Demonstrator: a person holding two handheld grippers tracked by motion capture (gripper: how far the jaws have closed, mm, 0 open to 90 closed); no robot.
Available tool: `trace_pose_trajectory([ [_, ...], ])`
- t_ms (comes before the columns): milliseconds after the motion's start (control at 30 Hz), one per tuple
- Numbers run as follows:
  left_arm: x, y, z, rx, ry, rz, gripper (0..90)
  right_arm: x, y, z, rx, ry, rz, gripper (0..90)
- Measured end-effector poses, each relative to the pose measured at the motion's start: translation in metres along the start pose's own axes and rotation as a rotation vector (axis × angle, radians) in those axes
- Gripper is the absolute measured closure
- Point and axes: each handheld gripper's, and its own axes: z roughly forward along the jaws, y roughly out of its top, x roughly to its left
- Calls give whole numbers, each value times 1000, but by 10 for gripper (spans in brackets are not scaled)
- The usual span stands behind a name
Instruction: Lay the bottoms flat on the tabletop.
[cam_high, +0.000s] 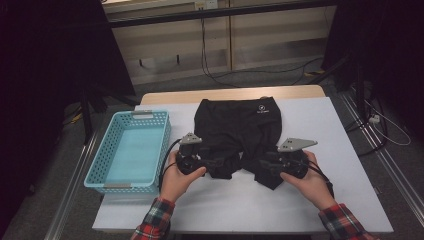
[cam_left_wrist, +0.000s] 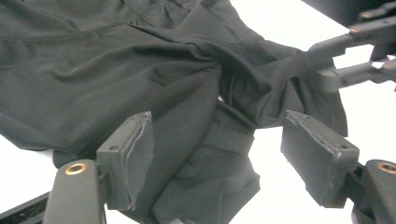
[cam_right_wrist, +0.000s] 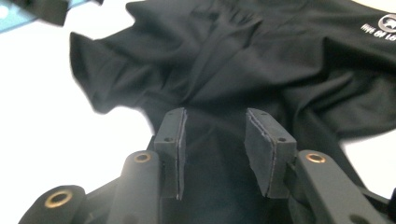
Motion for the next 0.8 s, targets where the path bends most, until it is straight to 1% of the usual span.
trace_pose_trajectory([
  [67,-1,1,1,-2,4,9,208,7,-3,-2,9,15,-14,614],
  [100,-1,1,1,-4,5,15,204,10,-4,-3,12,24,-32,655],
  [133,-2,2,1,-5,6,18,204,12,-4,-4,20,43,-38,686],
  [200,-2,3,1,-6,5,27,197,17,-5,-4,28,78,-39,736],
  [267,-3,2,3,-3,4,31,187,21,-9,1,63,94,-57,722],
  [333,-2,2,4,4,5,37,179,24,-15,8,99,90,-75,639],
  [367,-2,2,4,5,6,36,171,25,-17,12,120,87,-74,595],
  [400,-2,2,4,4,7,34,169,25,-20,15,136,83,-77,577],
  [433,-2,2,4,5,10,37,169,26,-21,17,133,78,-84,578],
  [467,-2,2,5,4,12,37,168,26,-21,18,130,76,-90,597],
  [500,-1,2,4,4,13,38,168,27,-19,18,137,71,-99,659],
  [533,-1,2,4,7,12,39,167,27,-19,17,140,63,-115,762],
  [567,-1,2,4,9,12,39,167,27,-19,17,142,53,-136,807],
  [600,-1,1,4,9,10,32,166,27,-19,17,141,53,-148,868],
  [633,-1,1,4,10,7,27,166,25,-19,17,140,60,-151,894],
  [667,-2,1,5,10,9,28,166,22,-18,15,133,68,-134,900],
  [733,-2,0,5,16,8,35,166,17,-14,10,100,77,-108,900],
  [800,-3,0,5,17,8,38,166,11,-10,1,63,69,-87,900],
])
